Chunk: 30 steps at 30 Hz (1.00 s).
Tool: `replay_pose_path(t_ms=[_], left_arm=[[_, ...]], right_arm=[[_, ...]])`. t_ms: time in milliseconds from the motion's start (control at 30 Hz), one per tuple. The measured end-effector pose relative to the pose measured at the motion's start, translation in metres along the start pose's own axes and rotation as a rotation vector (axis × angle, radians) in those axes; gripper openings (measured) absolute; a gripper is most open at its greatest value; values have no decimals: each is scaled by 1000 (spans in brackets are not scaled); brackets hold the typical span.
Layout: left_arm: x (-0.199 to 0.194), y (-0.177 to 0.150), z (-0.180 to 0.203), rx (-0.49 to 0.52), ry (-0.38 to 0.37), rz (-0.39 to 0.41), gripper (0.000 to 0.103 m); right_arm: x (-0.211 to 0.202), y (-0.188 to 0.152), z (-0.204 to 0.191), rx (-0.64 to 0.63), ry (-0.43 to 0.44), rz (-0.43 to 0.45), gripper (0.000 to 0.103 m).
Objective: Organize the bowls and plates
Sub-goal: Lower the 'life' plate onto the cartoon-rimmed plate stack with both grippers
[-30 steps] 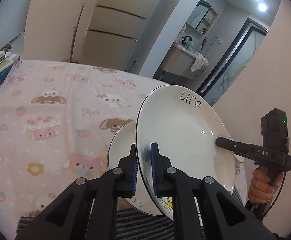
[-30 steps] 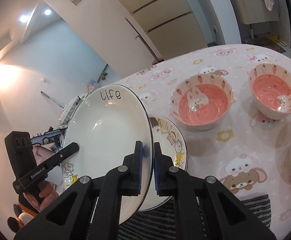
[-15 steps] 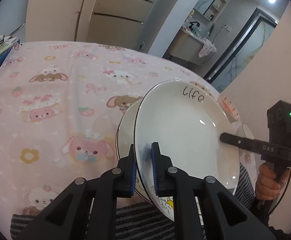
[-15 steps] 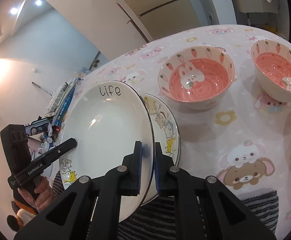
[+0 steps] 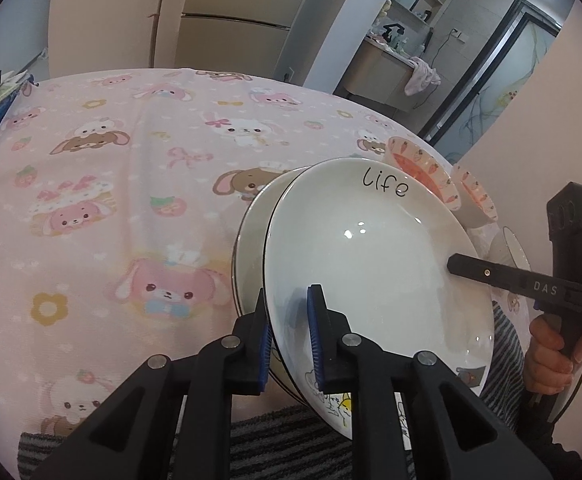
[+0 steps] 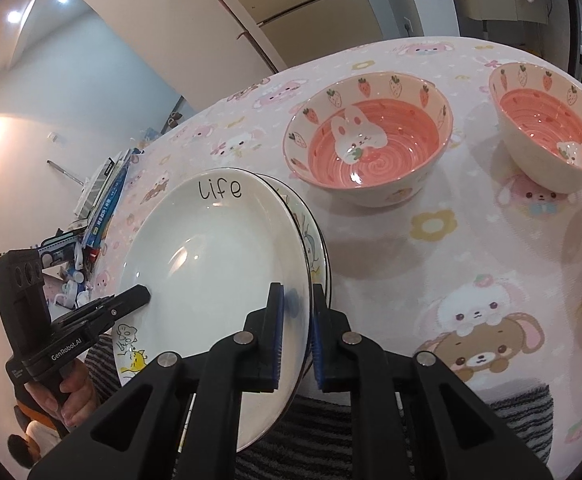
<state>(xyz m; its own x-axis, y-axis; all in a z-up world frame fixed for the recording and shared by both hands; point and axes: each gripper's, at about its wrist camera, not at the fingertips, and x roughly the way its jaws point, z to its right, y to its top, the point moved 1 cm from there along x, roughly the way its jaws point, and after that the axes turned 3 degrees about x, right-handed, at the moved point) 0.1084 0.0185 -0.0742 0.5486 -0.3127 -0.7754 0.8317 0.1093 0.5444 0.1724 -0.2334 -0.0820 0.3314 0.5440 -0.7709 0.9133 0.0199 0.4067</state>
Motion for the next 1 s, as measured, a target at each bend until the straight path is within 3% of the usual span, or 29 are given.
replay_pose_path(t_ms=[167, 333, 500, 800, 1000], left_arm=[[2, 1, -3, -3, 6, 1, 18], [2, -1, 7, 56, 41, 14, 19], [11, -2, 12, 81, 27, 1, 20], [22, -4, 25, 137, 75, -14, 24], [21, -5, 26, 151, 102, -10, 25]], right_arm=[[1, -4, -7, -40, -37, 10, 13], [-3, -5, -10, -67, -68, 32, 14], [-4, -6, -14, -107, -164, 66, 17], [-4, -3, -5, -83, -189, 66, 19], [-4, -2, -1, -68, -161, 57, 18]])
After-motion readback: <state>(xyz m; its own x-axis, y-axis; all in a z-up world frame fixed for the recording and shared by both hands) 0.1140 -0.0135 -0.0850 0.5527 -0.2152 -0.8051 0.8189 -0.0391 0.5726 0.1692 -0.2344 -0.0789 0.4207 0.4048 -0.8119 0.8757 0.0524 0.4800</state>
